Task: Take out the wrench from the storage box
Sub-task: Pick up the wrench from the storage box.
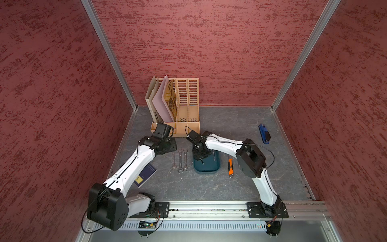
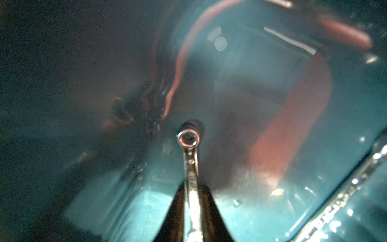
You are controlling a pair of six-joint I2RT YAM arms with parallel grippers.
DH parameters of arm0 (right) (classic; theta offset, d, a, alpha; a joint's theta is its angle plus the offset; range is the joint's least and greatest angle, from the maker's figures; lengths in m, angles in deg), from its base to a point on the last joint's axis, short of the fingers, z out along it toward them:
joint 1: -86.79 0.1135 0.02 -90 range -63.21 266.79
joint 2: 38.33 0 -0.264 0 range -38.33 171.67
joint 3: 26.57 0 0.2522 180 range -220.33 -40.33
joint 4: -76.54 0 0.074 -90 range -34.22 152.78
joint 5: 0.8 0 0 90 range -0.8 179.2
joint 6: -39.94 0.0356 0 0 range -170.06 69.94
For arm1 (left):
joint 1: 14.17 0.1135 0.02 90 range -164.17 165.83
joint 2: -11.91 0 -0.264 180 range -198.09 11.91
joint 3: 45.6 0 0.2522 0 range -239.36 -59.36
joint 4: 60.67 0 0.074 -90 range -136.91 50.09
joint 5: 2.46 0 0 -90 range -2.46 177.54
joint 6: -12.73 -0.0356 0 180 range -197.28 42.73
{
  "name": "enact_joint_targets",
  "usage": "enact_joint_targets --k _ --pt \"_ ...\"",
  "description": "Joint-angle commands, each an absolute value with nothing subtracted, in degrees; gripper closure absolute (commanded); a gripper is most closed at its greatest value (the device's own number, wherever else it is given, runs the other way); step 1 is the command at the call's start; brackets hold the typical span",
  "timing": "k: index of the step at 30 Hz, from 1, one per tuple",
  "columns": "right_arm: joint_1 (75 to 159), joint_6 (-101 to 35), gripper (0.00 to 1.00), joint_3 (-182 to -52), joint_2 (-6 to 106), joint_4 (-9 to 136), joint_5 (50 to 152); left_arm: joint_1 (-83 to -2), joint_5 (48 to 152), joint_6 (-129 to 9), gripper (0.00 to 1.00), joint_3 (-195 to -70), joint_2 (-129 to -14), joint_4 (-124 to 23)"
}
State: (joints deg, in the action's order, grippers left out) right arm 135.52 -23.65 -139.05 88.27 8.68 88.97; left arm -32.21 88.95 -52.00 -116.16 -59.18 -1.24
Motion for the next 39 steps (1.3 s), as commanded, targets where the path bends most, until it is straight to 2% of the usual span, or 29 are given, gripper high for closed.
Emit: enact_joint_targets --k 1,11,39 --pt "134.62 -24.2 0.9 -138.59 91.96 8.98 87.68 -32.92 89.56 -51.26 0.51 -117.5 -57.82 0.17" --pt "134.17 -24.45 0.95 -137.57 90.42 8.73 87.66 -33.97 89.03 -50.91 0.5 -118.64 -55.38 1.34" --pt "131.22 -24.49 0.97 -130.26 75.33 8.38 87.67 -33.96 89.55 -50.58 0.49 -117.74 -54.53 1.08"
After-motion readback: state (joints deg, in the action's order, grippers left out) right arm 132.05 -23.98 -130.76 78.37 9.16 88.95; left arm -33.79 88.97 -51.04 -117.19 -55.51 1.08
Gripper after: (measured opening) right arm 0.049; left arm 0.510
